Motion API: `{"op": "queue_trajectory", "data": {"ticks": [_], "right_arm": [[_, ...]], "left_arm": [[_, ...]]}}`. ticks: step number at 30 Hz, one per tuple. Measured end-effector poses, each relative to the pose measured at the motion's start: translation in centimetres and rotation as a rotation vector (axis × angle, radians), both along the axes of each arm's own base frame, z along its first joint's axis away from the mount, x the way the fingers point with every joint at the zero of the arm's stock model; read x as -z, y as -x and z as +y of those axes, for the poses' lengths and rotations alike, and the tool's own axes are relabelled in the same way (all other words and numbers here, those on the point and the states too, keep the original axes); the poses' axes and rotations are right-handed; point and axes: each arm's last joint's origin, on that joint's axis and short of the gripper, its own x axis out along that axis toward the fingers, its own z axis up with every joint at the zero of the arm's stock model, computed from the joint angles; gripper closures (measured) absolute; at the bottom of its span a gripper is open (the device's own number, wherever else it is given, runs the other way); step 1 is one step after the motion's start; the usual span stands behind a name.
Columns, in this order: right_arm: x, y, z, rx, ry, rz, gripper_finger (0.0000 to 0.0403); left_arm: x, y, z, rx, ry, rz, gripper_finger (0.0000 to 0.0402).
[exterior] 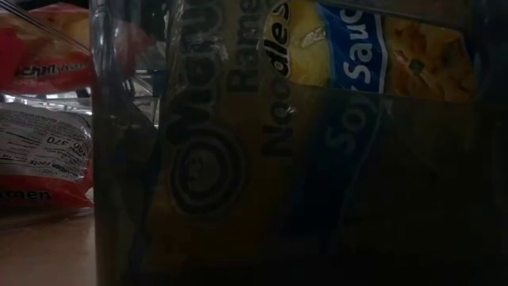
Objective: Sort Maruchan noodles
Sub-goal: Put the orange noodle pack into the left transparent bin
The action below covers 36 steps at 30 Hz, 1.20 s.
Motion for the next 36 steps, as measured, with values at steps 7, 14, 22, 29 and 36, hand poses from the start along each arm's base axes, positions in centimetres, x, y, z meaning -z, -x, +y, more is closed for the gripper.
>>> {"op": "queue_trajectory", "data": {"ticks": [7, 14, 22, 29, 36], "right_arm": [[0.0, 0.0, 0.0, -0.002, 0.004, 0.000, 0.0175], [0.1, -0.1, 0.0, -0.022, 0.052, -0.002, 0.0175], [1.7, -1.8, -0.4, -0.050, 0.084, 0.057, 0.0175], [4.0, -4.3, -0.2, -0.131, 0.136, 0.111, 0.0175], [6.0, -8.4, 1.7, -0.254, 0.268, 0.000, 0.0175]], "left_arm": [[-1.1, 0.2, -0.4, 0.030, -0.017, 0.047, 0.0244], [-1.2, 1.7, -0.4, 0.043, -0.116, 0.226, 0.0243], [-4.1, 1.1, -0.5, 0.005, -0.175, 0.210, 0.0246], [-7.4, 1.5, -2.1, 0.035, -0.271, 0.198, 0.0246], [-10.5, 2.0, -2.6, -0.037, -0.411, 0.172, 0.0246]]}}
